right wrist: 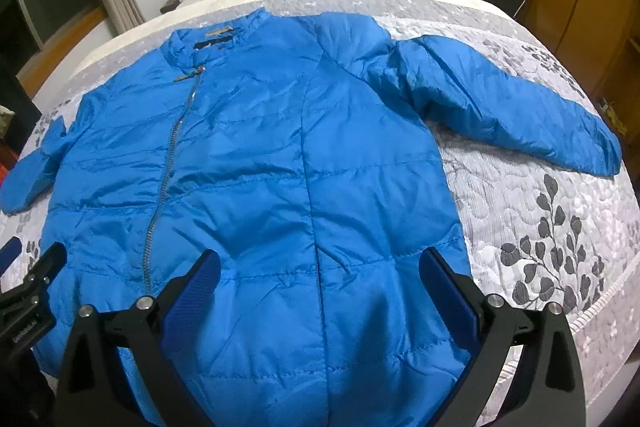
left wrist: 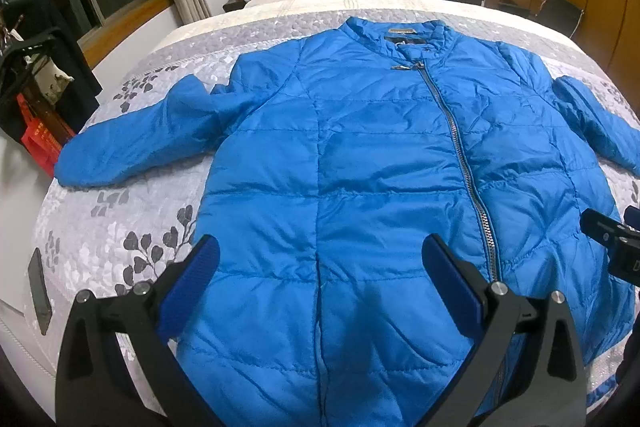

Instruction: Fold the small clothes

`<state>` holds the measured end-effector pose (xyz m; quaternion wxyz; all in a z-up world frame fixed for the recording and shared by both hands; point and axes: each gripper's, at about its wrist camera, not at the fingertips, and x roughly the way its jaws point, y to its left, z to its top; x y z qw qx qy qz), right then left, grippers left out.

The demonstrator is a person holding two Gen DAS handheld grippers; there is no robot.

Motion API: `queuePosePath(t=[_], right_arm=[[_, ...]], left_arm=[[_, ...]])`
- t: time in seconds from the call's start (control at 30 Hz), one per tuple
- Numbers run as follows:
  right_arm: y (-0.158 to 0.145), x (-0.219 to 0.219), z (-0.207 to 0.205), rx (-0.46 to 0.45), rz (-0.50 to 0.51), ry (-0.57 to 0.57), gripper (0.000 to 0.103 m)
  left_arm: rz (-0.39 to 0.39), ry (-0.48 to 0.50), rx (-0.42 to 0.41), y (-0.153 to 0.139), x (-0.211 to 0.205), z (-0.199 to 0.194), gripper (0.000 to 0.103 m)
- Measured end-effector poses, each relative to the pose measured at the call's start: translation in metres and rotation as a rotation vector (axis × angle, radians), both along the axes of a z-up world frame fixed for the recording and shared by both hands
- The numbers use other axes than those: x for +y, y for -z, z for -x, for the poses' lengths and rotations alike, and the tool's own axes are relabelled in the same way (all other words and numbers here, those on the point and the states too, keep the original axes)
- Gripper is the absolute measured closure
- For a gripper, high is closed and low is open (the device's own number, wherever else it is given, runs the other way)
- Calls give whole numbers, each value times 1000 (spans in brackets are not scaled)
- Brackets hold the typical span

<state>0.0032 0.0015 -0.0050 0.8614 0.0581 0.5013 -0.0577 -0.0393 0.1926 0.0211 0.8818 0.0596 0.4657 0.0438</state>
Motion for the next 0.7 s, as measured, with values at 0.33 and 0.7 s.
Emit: queuePosePath(t=[0.33,0.7], right_arm=[[2,-1,-2,-7,30,16,4],[5,-5,-2,-18,2,16,4]], left_arm=[[1,-5,5,3,1,-3,3],[2,-5,6,3,1,-4,3]])
